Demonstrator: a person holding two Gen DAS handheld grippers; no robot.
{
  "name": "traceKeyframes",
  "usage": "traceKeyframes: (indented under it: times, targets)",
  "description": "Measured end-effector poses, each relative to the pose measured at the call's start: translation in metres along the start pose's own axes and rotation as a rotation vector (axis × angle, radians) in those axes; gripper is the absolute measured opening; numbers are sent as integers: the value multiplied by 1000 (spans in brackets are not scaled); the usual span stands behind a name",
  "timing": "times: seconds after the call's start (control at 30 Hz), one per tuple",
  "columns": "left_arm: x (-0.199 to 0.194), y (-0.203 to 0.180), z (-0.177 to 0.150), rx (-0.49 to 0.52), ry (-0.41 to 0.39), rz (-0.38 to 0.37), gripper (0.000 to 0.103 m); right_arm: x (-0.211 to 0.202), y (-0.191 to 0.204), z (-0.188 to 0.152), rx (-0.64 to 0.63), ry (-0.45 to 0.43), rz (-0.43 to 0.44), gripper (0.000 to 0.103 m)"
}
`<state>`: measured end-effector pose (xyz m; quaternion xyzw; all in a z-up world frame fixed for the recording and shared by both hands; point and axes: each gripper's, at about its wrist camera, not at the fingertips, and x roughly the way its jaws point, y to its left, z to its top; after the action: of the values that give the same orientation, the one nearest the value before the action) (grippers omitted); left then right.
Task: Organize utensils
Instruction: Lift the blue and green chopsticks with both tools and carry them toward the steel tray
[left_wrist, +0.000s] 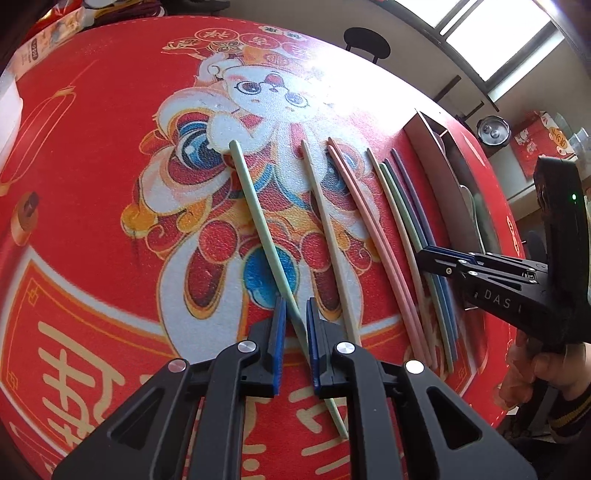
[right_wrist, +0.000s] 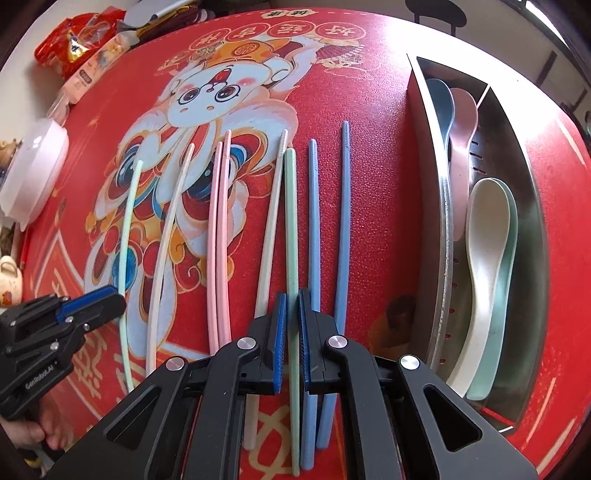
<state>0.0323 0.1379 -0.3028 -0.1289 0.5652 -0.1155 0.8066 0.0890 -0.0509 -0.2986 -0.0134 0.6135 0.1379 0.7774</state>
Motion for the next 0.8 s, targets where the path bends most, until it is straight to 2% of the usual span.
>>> traceKeyframes:
  times: [0.1, 0.47, 0.6, 0.8]
  targets:
    - [2, -8, -2, 14, 1, 18, 12, 0, 1, -1, -1, -1, -1, 7]
    - [10, -7, 15, -33, -19, 45, 12, -1, 1, -4, 2, -16, 2, 7]
    - [13, -11, 21, -35, -32, 88, 12, -2, 0, -4, 1, -18, 4, 7]
    - [18, -26, 24, 23, -58, 190, 12, -2, 1, -4, 1, -22, 2, 7]
